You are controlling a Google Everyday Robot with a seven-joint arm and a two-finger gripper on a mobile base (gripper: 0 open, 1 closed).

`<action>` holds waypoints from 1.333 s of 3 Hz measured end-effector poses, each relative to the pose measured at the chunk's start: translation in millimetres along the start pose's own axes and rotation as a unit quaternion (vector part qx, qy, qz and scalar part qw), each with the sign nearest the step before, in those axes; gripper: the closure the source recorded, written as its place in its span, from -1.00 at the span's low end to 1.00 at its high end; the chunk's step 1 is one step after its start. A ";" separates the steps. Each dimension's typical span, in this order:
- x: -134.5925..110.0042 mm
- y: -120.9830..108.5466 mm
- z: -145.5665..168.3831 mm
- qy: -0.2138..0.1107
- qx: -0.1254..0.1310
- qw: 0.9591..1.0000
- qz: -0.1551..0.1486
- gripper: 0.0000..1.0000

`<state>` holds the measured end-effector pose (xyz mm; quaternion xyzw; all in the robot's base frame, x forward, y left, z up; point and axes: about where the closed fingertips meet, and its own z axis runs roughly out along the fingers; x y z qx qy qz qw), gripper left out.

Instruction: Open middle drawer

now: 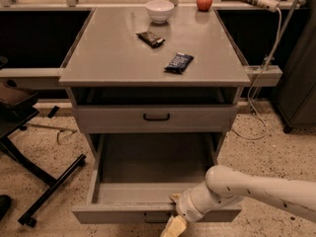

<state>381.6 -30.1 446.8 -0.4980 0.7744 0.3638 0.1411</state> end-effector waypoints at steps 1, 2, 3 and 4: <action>7.5 17.5 5.3 0.000 -0.018 1.000 0.009 -1.00; 5.7 18.7 3.3 0.000 -0.018 1.000 0.009 -1.00; 14.8 42.2 4.8 -0.014 -0.027 0.999 0.030 -1.00; 14.8 42.3 4.9 -0.014 -0.027 0.999 0.030 -1.00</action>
Offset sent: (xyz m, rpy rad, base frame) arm -0.1695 -0.0010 0.0087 0.2061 0.2271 -0.1570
